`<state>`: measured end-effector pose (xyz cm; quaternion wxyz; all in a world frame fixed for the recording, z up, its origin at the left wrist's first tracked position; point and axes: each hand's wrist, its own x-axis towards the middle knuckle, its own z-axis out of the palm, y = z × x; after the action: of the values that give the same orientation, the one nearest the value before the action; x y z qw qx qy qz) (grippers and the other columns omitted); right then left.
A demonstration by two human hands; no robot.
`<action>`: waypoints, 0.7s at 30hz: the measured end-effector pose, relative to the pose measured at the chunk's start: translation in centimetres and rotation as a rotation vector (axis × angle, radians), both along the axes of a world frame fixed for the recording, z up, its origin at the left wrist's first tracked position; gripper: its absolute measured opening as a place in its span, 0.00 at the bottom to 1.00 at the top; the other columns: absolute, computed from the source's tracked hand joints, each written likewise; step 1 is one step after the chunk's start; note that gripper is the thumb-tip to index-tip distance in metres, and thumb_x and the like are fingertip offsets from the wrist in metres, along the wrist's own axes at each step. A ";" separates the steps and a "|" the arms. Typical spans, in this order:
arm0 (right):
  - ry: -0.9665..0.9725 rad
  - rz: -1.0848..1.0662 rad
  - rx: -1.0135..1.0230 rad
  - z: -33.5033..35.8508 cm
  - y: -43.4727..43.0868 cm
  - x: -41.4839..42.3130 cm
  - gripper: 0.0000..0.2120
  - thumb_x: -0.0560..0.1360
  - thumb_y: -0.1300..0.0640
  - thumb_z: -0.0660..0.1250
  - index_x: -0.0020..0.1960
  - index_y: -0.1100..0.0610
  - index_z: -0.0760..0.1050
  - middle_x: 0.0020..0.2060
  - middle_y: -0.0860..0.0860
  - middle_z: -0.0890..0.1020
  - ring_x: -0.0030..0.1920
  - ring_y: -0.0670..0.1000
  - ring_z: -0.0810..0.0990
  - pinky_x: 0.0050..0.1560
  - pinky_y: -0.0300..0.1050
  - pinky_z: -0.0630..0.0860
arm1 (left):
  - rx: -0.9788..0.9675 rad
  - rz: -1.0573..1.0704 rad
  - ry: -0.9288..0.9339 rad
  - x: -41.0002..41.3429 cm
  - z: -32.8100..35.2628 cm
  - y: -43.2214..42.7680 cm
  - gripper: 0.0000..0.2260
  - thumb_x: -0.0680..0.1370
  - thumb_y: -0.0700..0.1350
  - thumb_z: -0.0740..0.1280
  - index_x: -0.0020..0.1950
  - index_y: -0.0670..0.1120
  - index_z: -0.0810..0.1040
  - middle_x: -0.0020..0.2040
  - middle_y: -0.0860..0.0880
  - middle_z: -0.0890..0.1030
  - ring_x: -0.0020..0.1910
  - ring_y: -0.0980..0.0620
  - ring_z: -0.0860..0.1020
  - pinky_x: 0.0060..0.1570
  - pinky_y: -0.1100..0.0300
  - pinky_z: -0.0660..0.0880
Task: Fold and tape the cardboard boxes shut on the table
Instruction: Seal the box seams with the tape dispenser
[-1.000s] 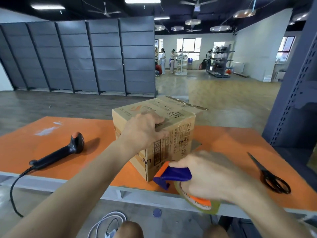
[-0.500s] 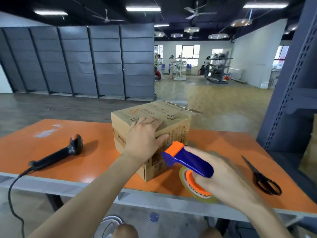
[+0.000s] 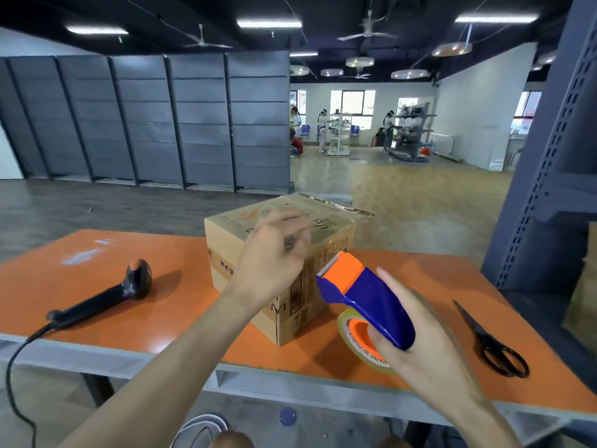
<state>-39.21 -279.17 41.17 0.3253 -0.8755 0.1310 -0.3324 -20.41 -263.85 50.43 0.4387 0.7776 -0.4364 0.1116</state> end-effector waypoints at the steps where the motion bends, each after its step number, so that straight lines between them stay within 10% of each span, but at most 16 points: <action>1: -0.017 0.005 0.017 -0.1 0.1 -0.1 0.39 0.75 0.54 0.74 0.74 0.28 0.59 0.63 0.27 0.72 0.63 0.33 0.73 0.49 0.27 0.74 | -0.041 -0.050 0.043 -0.7 0.0 0.4 0.12 0.84 0.48 0.63 0.65 0.53 0.83 0.65 0.58 0.79 0.68 0.61 0.73 0.68 0.59 0.70; 7: -0.113 0.031 0.019 -1.2 0.4 -0.5 0.40 0.72 0.61 0.76 0.72 0.30 0.64 0.65 0.31 0.74 0.66 0.36 0.73 0.54 0.31 0.75 | -0.016 -0.294 0.660 -3.1 -1.4 1.1 0.15 0.84 0.54 0.62 0.57 0.47 0.84 0.50 0.43 0.86 0.40 0.55 0.80 0.34 0.63 0.73; 21: -0.073 0.089 -0.073 -2.8 0.5 -2.0 0.43 0.70 0.59 0.78 0.77 0.36 0.63 0.61 0.41 0.76 0.59 0.44 0.79 0.46 0.33 0.78 | -0.051 -0.251 0.853 -3.7 -4.4 2.2 0.11 0.83 0.44 0.67 0.52 0.38 0.84 0.43 0.40 0.85 0.39 0.50 0.82 0.40 0.60 0.81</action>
<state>-41.16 -278.69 38.40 0.3121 -0.8791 0.0681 -0.3539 -24.15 -261.68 46.03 0.6088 0.6839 -0.3045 -0.2625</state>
